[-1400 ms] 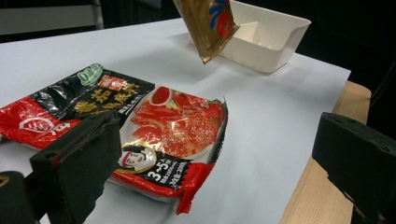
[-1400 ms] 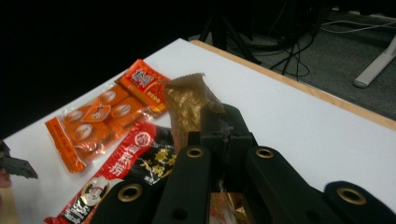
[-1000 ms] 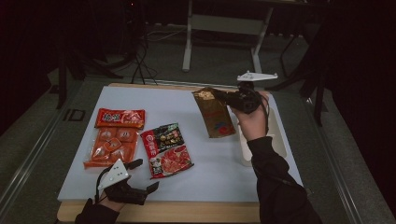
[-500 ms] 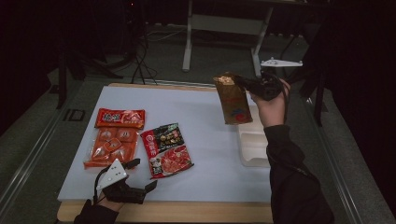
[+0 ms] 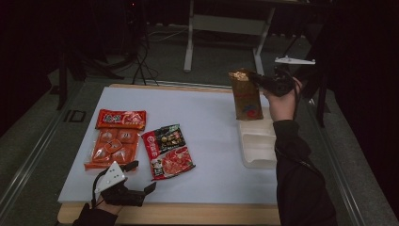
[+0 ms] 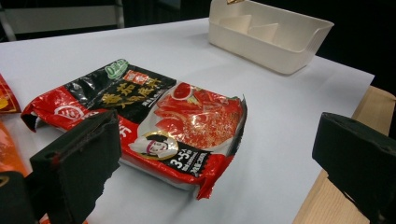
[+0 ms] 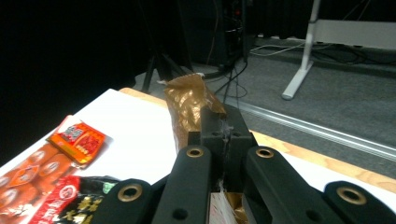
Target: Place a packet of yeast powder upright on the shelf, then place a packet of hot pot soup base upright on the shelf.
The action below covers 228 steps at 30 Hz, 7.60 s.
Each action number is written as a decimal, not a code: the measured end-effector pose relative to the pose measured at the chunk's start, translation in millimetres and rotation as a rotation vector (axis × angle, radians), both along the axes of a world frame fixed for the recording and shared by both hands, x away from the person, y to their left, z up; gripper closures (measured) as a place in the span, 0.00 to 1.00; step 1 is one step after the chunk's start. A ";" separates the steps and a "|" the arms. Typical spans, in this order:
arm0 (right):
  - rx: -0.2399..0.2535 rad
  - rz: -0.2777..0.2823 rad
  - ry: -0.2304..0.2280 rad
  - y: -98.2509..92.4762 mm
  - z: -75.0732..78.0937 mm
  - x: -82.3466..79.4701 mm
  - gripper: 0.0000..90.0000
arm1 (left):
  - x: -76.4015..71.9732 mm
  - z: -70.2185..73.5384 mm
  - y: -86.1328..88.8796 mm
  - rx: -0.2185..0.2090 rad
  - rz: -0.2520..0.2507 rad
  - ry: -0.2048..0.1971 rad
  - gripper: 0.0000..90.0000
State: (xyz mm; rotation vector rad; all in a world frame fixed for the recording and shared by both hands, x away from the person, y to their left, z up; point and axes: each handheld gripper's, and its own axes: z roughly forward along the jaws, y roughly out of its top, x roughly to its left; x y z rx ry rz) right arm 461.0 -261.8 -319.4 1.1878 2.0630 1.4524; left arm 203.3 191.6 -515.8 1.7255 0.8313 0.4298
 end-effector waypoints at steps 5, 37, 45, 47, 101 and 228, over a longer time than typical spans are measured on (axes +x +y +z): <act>0.022 -0.015 0.013 -8.9 -3.4 7.8 1.00 | -2.1 -0.1 2.6 0.000 0.007 0.002 0.02; 0.045 -0.112 0.099 -21.7 -60.8 40.7 1.00 | -3.4 -1.0 3.9 0.002 0.004 0.010 0.02; 0.025 -0.154 0.150 -25.4 -71.7 38.2 1.00 | -4.1 -0.3 3.8 0.003 -0.001 0.006 0.02; 0.020 -0.164 0.174 -28.8 -75.7 38.2 1.00 | -4.1 -0.2 3.6 0.004 -0.001 0.005 0.02; 0.040 0.048 -0.049 -32.6 -71.8 -121.2 0.16 | -0.4 -1.8 -3.0 0.006 -0.027 0.025 0.02; 0.014 0.224 -0.135 -13.7 -113.0 -201.4 0.17 | 128.7 27.6 -112.2 0.487 -0.022 0.344 0.97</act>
